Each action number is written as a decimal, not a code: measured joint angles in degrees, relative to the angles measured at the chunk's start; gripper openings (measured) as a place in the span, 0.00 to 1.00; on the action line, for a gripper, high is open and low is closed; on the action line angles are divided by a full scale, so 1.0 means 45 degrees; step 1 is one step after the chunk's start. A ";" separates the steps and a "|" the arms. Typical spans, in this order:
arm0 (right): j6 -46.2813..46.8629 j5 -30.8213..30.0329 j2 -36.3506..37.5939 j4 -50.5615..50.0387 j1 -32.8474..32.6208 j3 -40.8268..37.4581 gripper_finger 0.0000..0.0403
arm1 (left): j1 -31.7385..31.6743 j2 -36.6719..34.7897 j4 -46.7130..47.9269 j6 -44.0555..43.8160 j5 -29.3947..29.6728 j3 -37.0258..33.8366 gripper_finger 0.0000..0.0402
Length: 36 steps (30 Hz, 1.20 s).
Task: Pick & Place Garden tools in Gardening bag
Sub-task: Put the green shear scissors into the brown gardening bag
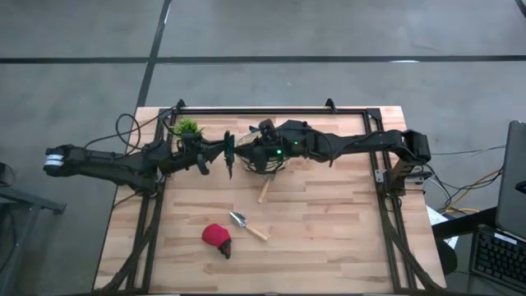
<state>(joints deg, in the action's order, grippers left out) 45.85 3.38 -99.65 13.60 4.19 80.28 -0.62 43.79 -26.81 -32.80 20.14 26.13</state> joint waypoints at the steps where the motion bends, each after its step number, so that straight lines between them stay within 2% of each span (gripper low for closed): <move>1: 0.0007 -0.0049 0.0004 -0.0024 0.0022 -0.0013 0.19 | 0.0000 0.0000 -0.0002 -0.0029 0.0089 0.0000 0.11; 8: -0.1763 -0.0487 0.0007 -0.0011 0.0033 -0.0053 0.38 | 0.0010 -0.0005 -0.0027 0.0174 0.0199 0.0024 0.11; 12: -0.1835 -0.0476 0.0009 0.0067 0.0043 0.0023 0.44 | 0.0010 -0.0005 -0.0024 0.0187 0.0959 0.0024 0.11; 16: -0.1662 -0.0538 0.0009 0.0064 0.0043 0.0023 0.45 | 0.0000 0.0004 -0.0015 0.0326 0.1132 0.0042 0.11; 19: -0.1648 -0.1202 0.0009 -0.0070 0.0038 -0.0039 0.45 | 0.0024 0.0024 -0.0028 0.0169 0.1117 0.0111 0.11; 23: -0.1646 -0.1406 0.0012 0.0027 0.0047 -0.0036 0.45 | 0.0049 0.0049 -0.0029 0.0186 0.1283 0.0317 0.11; 28: -0.2275 -0.1777 0.0013 -0.0001 0.0038 -0.0041 0.45 | 0.0044 0.0318 0.0003 0.0377 0.1485 0.0535 0.11; 36: -0.2541 -0.2280 0.0013 -0.0067 0.0047 -0.0043 0.45 | 0.0044 0.0924 0.0866 -0.0019 0.1613 0.0975 0.11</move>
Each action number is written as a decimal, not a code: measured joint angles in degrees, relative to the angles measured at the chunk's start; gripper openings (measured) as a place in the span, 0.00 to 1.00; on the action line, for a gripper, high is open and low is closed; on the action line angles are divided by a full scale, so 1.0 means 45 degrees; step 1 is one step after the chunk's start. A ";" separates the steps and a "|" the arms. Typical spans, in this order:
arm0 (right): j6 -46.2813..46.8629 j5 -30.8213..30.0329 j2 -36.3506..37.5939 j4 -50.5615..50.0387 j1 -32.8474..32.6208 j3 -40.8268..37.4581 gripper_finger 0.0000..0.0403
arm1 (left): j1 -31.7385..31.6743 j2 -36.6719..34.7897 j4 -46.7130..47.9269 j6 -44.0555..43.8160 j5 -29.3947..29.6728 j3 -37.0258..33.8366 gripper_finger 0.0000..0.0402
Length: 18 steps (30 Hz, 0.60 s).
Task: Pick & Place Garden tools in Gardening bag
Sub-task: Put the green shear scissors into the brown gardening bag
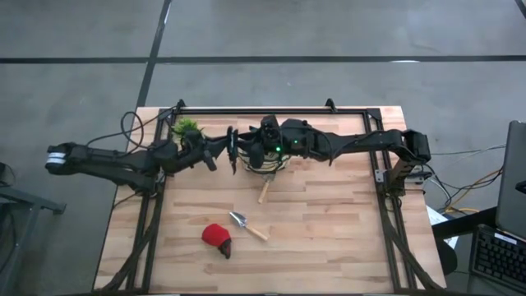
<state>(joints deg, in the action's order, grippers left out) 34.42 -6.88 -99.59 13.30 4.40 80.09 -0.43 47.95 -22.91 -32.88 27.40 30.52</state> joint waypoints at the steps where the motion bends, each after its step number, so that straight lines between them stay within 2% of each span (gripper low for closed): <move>1: -0.0019 -0.0155 0.0000 -0.0129 -0.0005 -0.0016 0.45 | 0.0000 0.0058 -0.0001 0.0022 0.0031 0.0092 0.11; 9: -0.0025 -0.0297 0.0000 -0.0267 0.0000 -0.0042 0.45 | 0.0000 0.0473 0.1245 0.0281 0.0083 0.0943 0.11; 18: 0.0407 -0.0489 0.0000 -0.0252 0.0000 -0.0076 0.43 | 0.0015 0.0645 0.1354 0.0281 0.0087 0.1113 0.12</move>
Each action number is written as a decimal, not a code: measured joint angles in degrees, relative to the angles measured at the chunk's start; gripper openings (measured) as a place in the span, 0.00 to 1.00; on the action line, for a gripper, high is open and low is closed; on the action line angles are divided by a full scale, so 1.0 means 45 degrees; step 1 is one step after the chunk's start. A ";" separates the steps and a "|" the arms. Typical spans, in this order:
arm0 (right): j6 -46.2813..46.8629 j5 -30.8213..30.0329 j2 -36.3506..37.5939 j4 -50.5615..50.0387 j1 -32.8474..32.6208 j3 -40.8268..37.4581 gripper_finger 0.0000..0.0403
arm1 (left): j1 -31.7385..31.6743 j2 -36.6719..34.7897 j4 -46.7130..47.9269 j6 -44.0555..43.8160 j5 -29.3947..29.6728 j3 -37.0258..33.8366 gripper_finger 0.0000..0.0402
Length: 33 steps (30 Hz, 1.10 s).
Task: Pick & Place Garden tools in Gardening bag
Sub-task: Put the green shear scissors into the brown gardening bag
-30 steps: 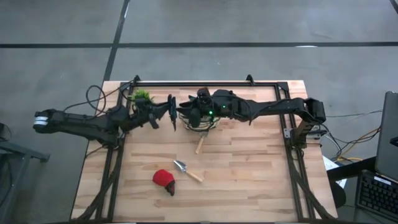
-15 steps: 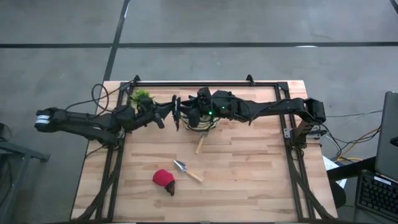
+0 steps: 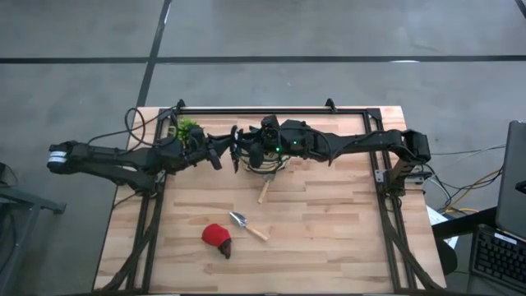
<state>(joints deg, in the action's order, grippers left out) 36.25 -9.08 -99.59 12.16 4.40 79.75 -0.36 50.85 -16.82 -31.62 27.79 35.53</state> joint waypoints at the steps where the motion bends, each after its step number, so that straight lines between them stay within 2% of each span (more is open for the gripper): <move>1: 0.0000 0.0000 0.0000 0.0013 0.0000 0.0000 0.41 | 0.0000 -0.0001 0.0001 -0.0003 0.0000 0.0000 0.12; 13: 0.0680 0.0199 0.0017 0.0020 -0.0010 0.0000 0.14 | 0.0019 -0.0001 0.0034 -0.0092 -0.0174 0.0000 0.12; 20: 0.0767 0.0398 0.0024 -0.0010 -0.0010 0.0000 0.14 | 0.0019 -0.0014 0.0031 -0.0243 -0.0463 -0.0010 0.13; 33: 0.0853 0.0603 0.0024 -0.0049 -0.0010 0.0000 0.13 | 0.0024 -0.0226 0.0229 -0.1150 -0.0759 -0.0019 0.22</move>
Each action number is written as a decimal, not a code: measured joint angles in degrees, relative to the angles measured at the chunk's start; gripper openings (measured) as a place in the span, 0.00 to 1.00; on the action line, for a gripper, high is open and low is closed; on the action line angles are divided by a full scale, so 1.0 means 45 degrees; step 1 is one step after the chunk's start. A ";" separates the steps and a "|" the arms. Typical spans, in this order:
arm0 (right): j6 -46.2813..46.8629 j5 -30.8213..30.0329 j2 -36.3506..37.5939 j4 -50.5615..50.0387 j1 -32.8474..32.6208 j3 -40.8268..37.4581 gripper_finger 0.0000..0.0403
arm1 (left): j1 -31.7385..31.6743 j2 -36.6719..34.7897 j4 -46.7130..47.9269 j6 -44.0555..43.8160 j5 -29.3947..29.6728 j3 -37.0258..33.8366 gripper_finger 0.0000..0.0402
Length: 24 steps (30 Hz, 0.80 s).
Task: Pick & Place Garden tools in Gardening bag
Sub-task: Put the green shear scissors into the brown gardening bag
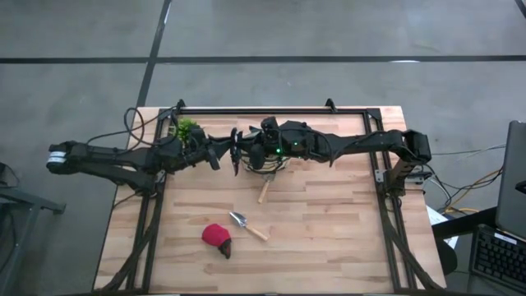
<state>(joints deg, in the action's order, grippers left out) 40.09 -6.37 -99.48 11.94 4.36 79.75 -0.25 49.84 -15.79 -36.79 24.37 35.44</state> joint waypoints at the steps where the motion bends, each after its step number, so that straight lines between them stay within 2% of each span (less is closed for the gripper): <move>1: -0.0019 0.0096 0.0000 0.0001 0.0000 0.0008 0.13 | 0.0005 -0.0064 0.0070 -0.0115 -0.0029 -0.0002 0.22; 11: -0.0275 0.1171 0.0113 -0.0285 0.0067 0.0122 0.12 | 0.0024 -0.1314 0.0994 -0.0085 -0.0765 0.0000 0.23; 18: 0.0400 0.3287 0.0311 -0.0306 0.0160 0.0117 0.12 | 0.0024 -0.2534 0.2892 0.0028 -0.1698 0.0000 0.23; 21: 0.0958 0.4180 0.0330 -0.0017 0.0199 0.0112 0.12 | 0.0019 -0.2716 0.3962 -0.0016 -0.1693 -0.0004 0.23; 24: 0.1642 0.4841 0.0335 0.0364 0.0248 0.0123 0.12 | 0.0016 -0.2616 0.4044 -0.0098 -0.2018 -0.0010 0.23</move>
<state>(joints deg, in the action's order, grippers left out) 47.48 15.41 -97.97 13.58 5.48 80.30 -0.18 38.06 2.41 -37.23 15.29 35.40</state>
